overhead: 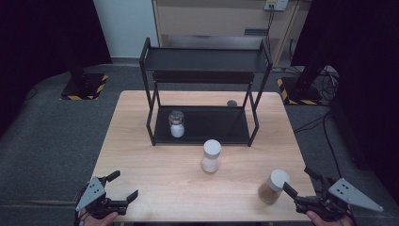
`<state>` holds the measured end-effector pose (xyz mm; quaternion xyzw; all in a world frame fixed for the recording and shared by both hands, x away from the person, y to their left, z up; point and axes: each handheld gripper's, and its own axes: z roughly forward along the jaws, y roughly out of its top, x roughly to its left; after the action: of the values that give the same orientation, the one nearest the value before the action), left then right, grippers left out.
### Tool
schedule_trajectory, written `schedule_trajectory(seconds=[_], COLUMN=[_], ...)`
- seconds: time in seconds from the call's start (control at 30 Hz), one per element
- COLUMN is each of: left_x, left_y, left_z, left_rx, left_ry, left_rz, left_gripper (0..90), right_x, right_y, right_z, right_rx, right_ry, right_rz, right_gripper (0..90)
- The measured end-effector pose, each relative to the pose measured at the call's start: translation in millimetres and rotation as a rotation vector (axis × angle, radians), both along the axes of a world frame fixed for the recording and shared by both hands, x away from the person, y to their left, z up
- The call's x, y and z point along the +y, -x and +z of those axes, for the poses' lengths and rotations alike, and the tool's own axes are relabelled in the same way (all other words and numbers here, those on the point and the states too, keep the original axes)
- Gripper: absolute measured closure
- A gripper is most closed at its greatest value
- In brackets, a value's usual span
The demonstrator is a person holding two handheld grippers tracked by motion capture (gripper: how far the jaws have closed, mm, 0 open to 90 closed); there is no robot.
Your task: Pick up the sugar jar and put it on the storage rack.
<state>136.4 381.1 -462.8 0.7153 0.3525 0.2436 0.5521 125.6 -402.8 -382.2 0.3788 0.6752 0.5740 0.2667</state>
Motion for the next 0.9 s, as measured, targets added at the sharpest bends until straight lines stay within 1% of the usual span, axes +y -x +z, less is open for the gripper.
schedule_trajectory(seconds=[0.13,0.4,0.47,0.77,0.9], left_x=[-0.3,-0.5,-0.8,-1.9,-1.5], left_y=[-0.2,0.3,0.1,0.4,0.4], left_z=[0.3,0.9,1.1,2.1,2.2], left_rx=[0.002,0.002,0.003,0.002,0.002], left_ry=[-0.002,-0.006,-0.008,-0.016,-0.014], left_rz=[-0.002,-0.002,-0.003,-0.008,-0.011], left_gripper=[0.7,0.7,0.7,0.7,0.8], right_x=[9.6,21.8,26.6,43.8,55.5], right_y=[-8.4,-27.7,-29.9,-48.1,-56.9], right_z=[9.9,25.6,28.8,30.9,32.8], right_rx=[-0.011,0.010,0.010,0.026,0.027], right_ry=[0.019,0.016,0.025,0.018,0.026], right_rz=[0.015,0.054,0.061,0.113,0.133], right_gripper=[5.2,5.0,5.0,4.9,5.0])
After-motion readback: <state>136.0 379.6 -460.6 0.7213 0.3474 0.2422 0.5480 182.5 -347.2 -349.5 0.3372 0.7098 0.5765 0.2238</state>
